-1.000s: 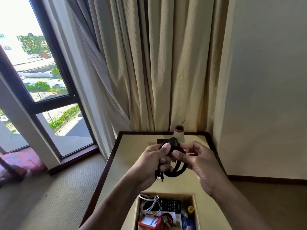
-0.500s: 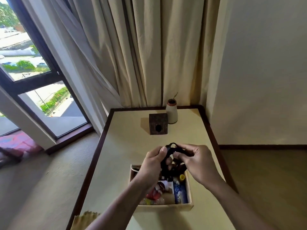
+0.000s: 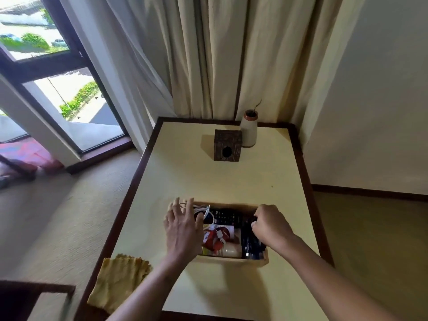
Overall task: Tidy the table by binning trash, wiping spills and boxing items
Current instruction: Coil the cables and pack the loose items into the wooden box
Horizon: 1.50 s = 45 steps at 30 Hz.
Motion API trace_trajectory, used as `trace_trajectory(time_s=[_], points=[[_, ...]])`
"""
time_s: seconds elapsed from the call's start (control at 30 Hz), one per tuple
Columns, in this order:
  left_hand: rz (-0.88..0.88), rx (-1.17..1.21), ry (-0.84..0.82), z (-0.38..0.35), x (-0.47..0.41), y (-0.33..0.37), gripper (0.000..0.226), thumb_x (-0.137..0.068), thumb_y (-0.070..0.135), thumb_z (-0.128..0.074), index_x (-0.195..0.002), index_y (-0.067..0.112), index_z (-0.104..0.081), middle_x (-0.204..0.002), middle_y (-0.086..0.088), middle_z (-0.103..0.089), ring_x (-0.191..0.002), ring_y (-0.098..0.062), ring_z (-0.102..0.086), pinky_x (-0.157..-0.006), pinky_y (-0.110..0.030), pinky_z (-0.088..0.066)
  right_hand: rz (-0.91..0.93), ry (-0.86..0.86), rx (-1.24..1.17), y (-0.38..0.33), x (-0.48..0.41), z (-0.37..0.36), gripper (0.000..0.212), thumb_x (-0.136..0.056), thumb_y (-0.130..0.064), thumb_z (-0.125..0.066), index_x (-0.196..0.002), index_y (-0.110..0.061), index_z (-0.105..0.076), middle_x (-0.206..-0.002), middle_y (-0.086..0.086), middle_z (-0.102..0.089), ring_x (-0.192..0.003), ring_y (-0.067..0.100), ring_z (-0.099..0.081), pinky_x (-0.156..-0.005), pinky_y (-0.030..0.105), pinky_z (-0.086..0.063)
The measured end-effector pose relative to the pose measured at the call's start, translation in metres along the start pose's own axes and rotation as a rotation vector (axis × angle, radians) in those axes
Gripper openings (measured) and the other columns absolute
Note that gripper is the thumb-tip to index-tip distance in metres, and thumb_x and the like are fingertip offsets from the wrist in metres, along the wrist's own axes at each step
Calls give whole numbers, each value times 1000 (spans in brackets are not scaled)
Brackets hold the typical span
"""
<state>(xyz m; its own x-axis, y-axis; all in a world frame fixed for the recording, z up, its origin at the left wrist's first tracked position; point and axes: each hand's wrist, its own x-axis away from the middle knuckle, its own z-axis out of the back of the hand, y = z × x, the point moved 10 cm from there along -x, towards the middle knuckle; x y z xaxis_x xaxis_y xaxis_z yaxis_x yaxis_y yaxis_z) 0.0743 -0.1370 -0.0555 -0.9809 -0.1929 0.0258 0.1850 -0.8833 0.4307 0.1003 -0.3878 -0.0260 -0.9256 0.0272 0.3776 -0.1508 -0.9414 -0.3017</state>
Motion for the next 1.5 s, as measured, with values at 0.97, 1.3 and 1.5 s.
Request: trace_trajectory(time_s=[0.97,1.3,1.5], points=[[-66,39,-88,-31,17,-12,59,-106,41,-43,-161,27,-26,-174,-4,1,-157,-29,-18,-112,-46,-47,203,27,255,-18,38,-43,19,-89,-2,-52,-95,-6,-70,-123,8,-58,-111,26,-55,-79,36,-50],[-53,116,-35,-26,17,-11,74,-106,46,-44,-165,27,-4,-173,5,2,-158,-20,-17,-116,-42,-43,353,49,410,-32,25,-32,30,-90,-31,-66,-118,-20,-64,-124,4,-52,-120,25,-45,-98,38,-42],[-22,310,2,-16,14,-15,81,-101,39,-59,-164,24,-9,-169,-2,-19,-147,-25,-40,-109,-41,-49,250,313,-204,0,1,-21,40,-98,-26,-61,-137,-22,-52,-143,1,-45,-134,22,-39,-111,38,-40]])
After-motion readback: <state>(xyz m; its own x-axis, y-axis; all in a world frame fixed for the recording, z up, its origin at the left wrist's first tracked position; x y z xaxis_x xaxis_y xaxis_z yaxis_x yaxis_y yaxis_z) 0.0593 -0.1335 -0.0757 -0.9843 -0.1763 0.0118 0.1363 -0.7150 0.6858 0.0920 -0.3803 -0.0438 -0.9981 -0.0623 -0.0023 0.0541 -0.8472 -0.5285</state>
